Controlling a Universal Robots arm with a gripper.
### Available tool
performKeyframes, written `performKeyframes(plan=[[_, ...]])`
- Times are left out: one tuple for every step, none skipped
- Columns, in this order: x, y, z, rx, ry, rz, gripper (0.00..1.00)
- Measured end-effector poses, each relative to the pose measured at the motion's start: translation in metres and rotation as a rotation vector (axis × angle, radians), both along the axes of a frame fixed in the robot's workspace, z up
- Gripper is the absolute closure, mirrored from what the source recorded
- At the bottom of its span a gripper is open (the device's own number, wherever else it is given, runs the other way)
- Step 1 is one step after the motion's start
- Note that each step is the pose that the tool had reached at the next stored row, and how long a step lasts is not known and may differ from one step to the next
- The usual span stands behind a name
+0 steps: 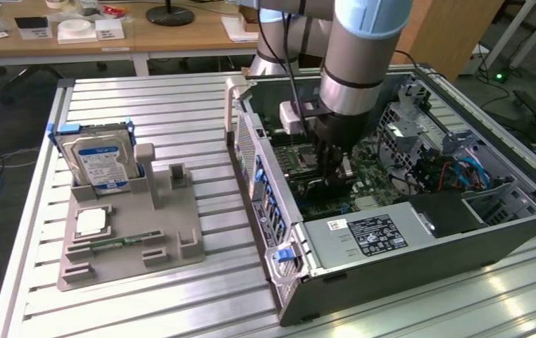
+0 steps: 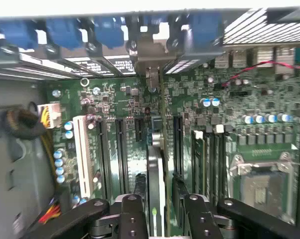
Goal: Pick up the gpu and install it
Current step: 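Insert the gpu into the slot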
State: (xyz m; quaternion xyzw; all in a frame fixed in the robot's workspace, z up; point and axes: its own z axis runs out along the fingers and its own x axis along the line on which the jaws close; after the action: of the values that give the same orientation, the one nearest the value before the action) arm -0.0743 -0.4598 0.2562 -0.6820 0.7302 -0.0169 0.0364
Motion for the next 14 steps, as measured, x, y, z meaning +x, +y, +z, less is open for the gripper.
performKeyframes(plan=[[0.000, 0.0000, 0.0049, 0.0000, -0.0005, 0.000, 0.65], [0.000, 0.0000, 0.0094, 0.0000, -0.0009, 0.000, 0.65], [0.000, 0.0000, 0.0138, -0.0001, -0.0015, 0.000, 0.65], [0.000, 0.0000, 0.0179, 0.0000, -0.0021, 0.000, 0.65], [0.000, 0.0000, 0.0217, -0.0001, -0.0028, 0.000, 0.65], [0.000, 0.0000, 0.0231, -0.0004, -0.0042, 0.000, 0.65], [0.000, 0.0000, 0.0231, -0.0002, -0.0054, 0.000, 0.65], [0.000, 0.0001, 0.0230, -0.0001, -0.0055, 0.000, 0.65], [0.000, 0.0000, 0.0230, -0.0002, -0.0055, 0.000, 0.66], [0.000, 0.0000, 0.0231, -0.0002, -0.0054, 0.000, 0.73], [0.000, 0.0000, 0.0231, -0.0003, -0.0054, 0.000, 0.73], [0.000, 0.0000, 0.0231, -0.0003, -0.0054, 0.000, 0.79], [0.000, 0.0000, 0.0231, -0.0003, -0.0054, 0.000, 0.85], [0.000, 0.0000, 0.0231, -0.0003, -0.0054, 0.000, 0.85]])
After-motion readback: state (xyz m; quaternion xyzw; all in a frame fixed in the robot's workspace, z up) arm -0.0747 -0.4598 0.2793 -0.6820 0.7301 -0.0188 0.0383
